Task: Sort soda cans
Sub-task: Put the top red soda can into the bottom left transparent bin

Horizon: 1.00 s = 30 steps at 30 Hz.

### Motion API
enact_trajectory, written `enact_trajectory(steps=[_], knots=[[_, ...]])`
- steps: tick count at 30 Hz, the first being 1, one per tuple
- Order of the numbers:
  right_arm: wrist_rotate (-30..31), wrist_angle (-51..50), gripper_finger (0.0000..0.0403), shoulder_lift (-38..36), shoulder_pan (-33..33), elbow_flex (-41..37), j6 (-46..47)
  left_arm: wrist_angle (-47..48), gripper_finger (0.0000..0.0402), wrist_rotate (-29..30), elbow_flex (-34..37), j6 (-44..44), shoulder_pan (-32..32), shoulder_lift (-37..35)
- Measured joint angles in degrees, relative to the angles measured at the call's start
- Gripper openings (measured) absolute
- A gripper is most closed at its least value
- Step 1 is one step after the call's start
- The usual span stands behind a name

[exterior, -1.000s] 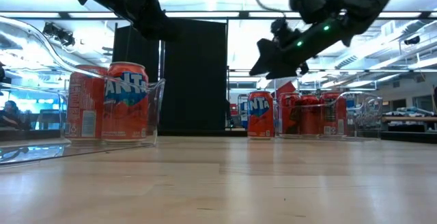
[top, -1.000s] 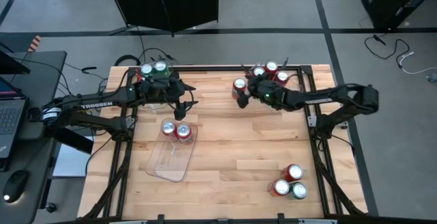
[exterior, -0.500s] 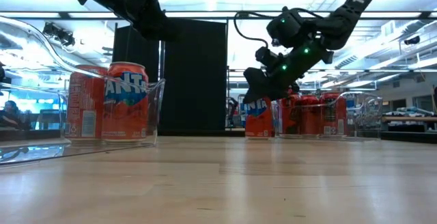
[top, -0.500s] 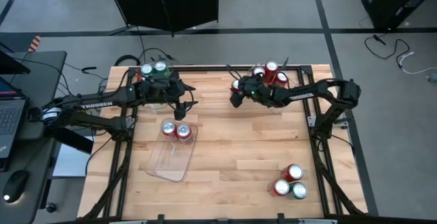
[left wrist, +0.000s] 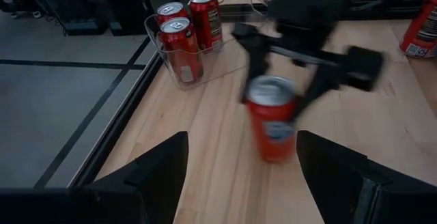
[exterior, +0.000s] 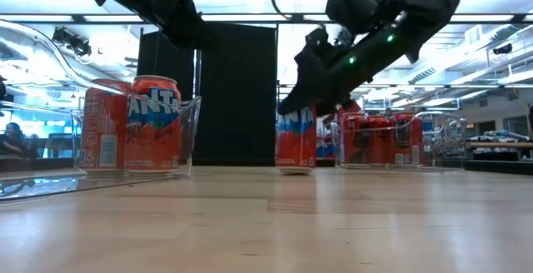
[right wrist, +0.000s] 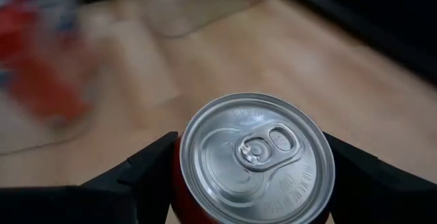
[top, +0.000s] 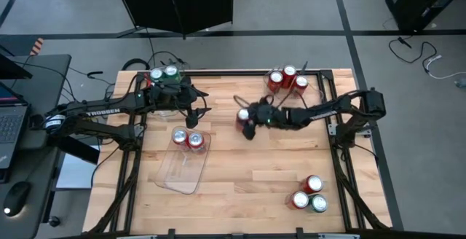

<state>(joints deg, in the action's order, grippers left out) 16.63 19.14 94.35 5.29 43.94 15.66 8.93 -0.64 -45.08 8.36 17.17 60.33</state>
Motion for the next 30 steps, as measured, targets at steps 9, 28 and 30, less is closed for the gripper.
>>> enact_trajectory(steps=[9, 28, 30], knots=[[4.63, 2.13, 0.0289, 0.22, -12.33, -0.11, 5.36, -0.26, 0.0275, 0.00, 0.00, -0.04, 0.01, 0.00], [4.76, -11.59, 0.0289, 11.20, -16.02, 23.09, -1.76, 1.47, 0.0275, 0.08, 0.00, -1.03, -0.04, -1.06], [4.66, -13.82, 0.0289, 10.87, -16.28, 25.92, -2.48, 1.77, 0.0275, 0.17, -0.11, -0.35, -0.04, -1.97]])
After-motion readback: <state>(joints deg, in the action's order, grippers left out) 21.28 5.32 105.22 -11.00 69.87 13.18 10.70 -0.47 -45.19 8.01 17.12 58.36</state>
